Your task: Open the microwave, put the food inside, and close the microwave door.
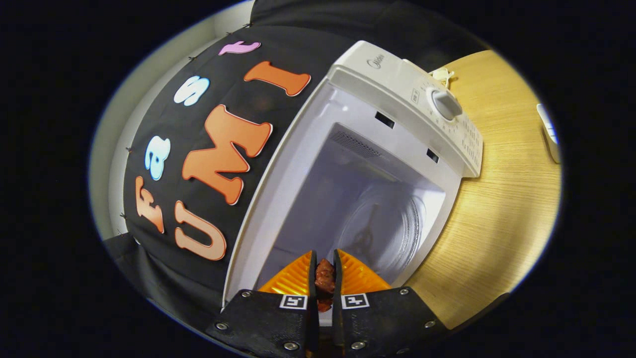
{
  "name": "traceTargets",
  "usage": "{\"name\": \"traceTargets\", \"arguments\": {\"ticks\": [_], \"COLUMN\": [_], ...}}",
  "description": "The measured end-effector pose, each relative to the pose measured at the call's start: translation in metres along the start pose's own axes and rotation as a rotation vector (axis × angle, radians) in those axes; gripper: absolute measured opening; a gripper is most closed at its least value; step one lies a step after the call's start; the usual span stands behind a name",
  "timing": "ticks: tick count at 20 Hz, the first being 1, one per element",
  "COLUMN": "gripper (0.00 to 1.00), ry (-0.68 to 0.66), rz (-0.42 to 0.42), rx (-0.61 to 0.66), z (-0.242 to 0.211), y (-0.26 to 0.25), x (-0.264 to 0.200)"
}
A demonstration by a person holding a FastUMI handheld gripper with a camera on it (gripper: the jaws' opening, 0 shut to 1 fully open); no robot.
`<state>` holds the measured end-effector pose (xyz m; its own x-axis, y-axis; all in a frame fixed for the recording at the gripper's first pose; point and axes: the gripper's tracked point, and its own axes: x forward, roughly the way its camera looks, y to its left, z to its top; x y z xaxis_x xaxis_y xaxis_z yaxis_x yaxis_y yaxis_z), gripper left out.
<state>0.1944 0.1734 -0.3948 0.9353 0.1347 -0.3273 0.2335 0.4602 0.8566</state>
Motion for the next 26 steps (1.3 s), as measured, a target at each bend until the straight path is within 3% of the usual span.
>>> {"name": "traceTargets", "arguments": {"ticks": [8,11,13,15,16,20,22,26], "gripper": [0.11,0.16,0.27,0.46,0.62,0.9,0.97,0.98], "ry": [0.022,0.042,0.014,0.002,-0.002,-0.047,-0.044,-0.083], "rz": [-0.07,-0.099,-0.119,-0.126,-0.134,-0.153,-0.178,-0.194], "rx": [-0.022,-0.032,-0.067,-0.087,-0.099,-0.193,-0.256,-0.39], "z": [-0.039,-0.048,-0.04,-0.033,-0.03,-0.011,-0.005,0.026], "y": [-0.02,-0.025,-0.027,-0.026,-0.027,-0.025,-0.028,-0.018], "x": [0.051,0.059,0.057,0.053,0.051,0.034,0.018,-0.034]}}
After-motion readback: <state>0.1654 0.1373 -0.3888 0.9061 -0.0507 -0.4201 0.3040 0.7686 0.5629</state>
